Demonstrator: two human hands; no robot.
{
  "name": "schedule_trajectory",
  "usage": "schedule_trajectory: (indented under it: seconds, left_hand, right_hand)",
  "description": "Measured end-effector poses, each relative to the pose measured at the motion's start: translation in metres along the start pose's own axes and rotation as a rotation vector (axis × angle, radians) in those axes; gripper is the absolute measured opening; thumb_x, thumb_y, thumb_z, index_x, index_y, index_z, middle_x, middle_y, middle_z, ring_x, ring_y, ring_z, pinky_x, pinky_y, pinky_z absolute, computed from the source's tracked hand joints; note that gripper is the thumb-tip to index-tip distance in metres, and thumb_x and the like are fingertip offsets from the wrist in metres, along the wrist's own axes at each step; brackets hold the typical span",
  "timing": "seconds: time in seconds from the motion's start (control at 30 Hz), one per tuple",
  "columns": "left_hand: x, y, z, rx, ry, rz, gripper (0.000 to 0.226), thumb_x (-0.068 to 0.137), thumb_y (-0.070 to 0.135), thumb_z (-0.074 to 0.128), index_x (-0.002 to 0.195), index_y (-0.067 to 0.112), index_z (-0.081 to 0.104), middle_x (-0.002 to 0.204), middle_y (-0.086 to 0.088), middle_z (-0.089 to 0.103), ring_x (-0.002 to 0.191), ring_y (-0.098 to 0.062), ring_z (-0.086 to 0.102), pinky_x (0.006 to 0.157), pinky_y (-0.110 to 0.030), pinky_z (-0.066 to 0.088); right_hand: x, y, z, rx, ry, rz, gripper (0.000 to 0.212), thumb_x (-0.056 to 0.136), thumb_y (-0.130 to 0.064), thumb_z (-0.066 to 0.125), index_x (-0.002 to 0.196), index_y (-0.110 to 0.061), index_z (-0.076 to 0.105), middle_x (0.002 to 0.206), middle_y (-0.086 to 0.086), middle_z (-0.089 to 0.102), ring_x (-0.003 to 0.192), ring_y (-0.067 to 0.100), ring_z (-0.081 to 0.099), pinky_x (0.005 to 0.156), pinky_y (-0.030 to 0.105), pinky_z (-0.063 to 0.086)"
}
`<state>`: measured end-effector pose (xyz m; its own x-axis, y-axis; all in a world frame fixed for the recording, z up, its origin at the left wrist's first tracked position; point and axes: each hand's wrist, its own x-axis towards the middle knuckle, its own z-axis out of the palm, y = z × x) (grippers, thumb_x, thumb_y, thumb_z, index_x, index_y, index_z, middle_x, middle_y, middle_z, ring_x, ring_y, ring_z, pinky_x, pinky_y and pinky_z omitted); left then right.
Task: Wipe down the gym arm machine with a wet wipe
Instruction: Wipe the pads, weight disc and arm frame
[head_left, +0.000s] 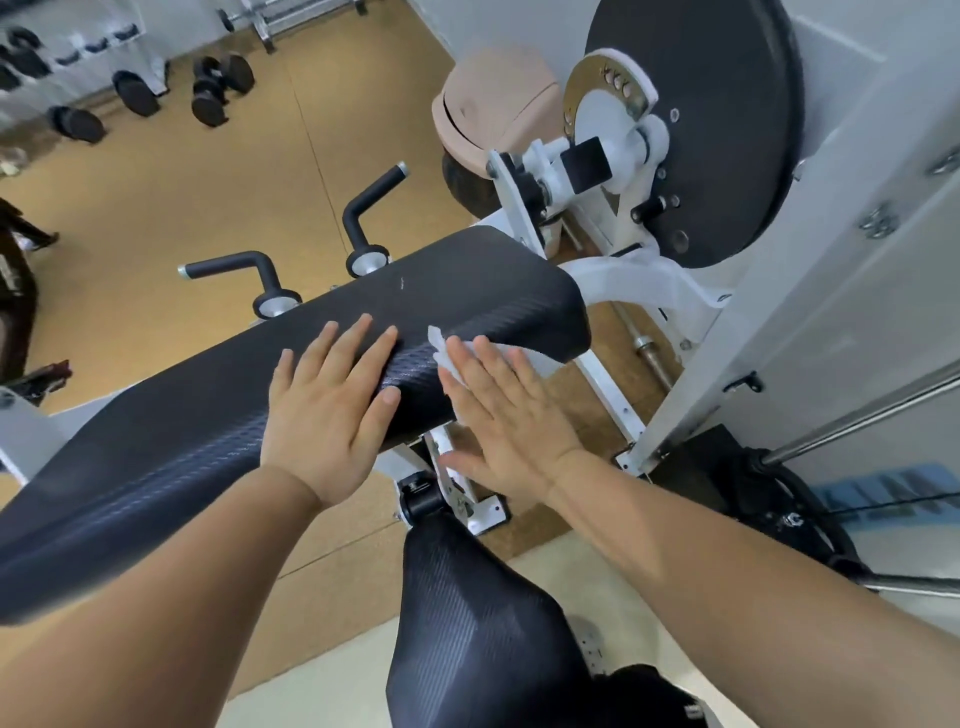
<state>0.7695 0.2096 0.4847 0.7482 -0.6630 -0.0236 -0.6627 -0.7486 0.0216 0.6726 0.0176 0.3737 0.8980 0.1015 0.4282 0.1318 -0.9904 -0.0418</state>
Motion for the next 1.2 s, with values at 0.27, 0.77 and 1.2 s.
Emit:
schedule_trajectory:
  seconds: [0.27,0.77,1.2]
  left_hand:
    - [-0.001,0.001,-0.003,-0.035,0.007,0.008,0.065,0.102,0.056,0.006,0.159,0.032,0.025,0.167,0.004,0.023,0.154,-0.026,0.017,0.121,-0.06,0.014]
    - [-0.001,-0.001,-0.002,-0.107,0.046,0.022,0.067,0.101,0.053,0.01,0.16,0.024,0.026,0.166,0.005,0.024,0.155,-0.022,0.016,0.122,-0.056,0.013]
    - [-0.002,-0.005,-0.003,-0.189,0.052,0.056,0.07,0.1,0.057,0.005,0.16,0.027,0.024,0.167,0.008,0.022,0.155,-0.017,0.015,0.123,-0.054,0.012]
  right_hand:
    - [0.035,0.011,-0.032,0.188,0.031,0.608,0.093,0.098,-0.07,0.018,0.162,-0.004,0.004,0.171,0.016,-0.009,0.156,0.037,-0.016,0.126,0.054,-0.01]
    - [0.027,-0.031,-0.018,0.212,0.012,0.454,0.098,0.098,-0.069,0.031,0.162,-0.005,-0.005,0.17,0.016,-0.018,0.155,0.036,-0.023,0.124,0.052,-0.017]
    - [0.054,-0.038,-0.011,0.584,0.383,1.047,0.092,0.099,-0.059,0.031,0.161,-0.001,-0.004,0.166,0.021,-0.021,0.155,0.036,-0.022,0.127,0.05,-0.009]
